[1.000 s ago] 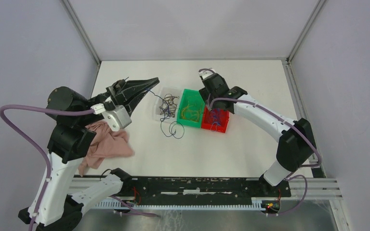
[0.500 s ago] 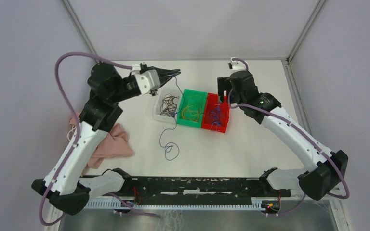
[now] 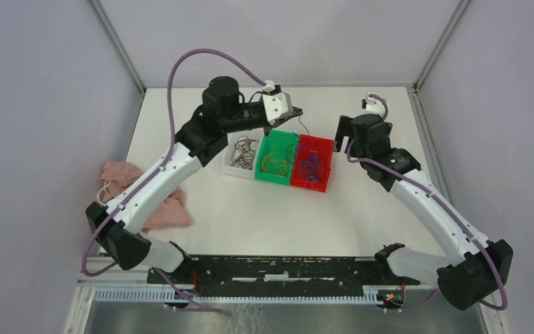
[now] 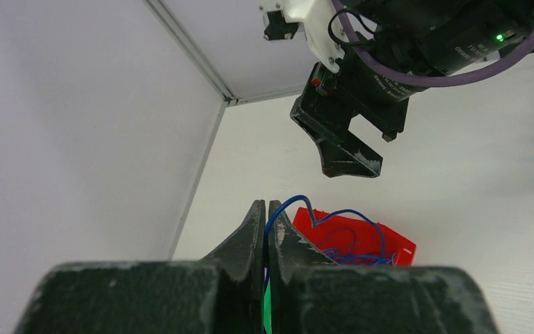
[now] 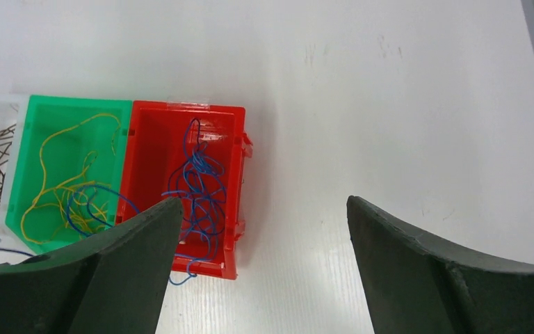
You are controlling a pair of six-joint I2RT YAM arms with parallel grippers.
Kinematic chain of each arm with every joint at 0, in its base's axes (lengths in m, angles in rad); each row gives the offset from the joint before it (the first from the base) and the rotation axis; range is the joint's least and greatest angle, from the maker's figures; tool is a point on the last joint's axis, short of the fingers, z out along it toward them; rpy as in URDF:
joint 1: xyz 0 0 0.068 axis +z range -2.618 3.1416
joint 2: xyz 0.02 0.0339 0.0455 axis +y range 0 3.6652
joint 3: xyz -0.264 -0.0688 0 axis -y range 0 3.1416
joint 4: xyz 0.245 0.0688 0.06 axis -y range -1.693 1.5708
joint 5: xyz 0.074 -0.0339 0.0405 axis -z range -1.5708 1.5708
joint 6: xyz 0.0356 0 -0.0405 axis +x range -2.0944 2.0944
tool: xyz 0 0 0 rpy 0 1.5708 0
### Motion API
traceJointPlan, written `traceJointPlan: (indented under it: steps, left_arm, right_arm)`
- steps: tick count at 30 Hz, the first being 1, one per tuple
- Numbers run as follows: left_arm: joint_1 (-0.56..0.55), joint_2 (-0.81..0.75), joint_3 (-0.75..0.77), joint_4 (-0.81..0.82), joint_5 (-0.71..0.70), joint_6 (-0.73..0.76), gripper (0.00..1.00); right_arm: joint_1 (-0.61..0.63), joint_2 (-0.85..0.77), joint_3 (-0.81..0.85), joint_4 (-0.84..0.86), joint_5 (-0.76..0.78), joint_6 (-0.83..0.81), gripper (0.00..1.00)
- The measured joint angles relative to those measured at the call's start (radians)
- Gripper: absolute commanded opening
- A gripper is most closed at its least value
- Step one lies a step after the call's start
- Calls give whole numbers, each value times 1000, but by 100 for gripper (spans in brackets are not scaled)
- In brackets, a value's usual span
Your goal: Untangle the cables
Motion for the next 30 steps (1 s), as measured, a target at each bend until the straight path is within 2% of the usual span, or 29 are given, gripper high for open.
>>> traceJointPlan:
  steps: [15,20,30]
  left_arm:
    - [-47,314,126,-15,-118,127,3]
    - [-59,367,180,-24,-139,130,3]
    - [-67,433,393,-22,-169,126,3]
  right_arm:
    - [-61,5,-77,49,-5,71,90]
    - [-96,5,-102,54,-22,93,89]
    - [-145,-13,-133,65,-67,114,87]
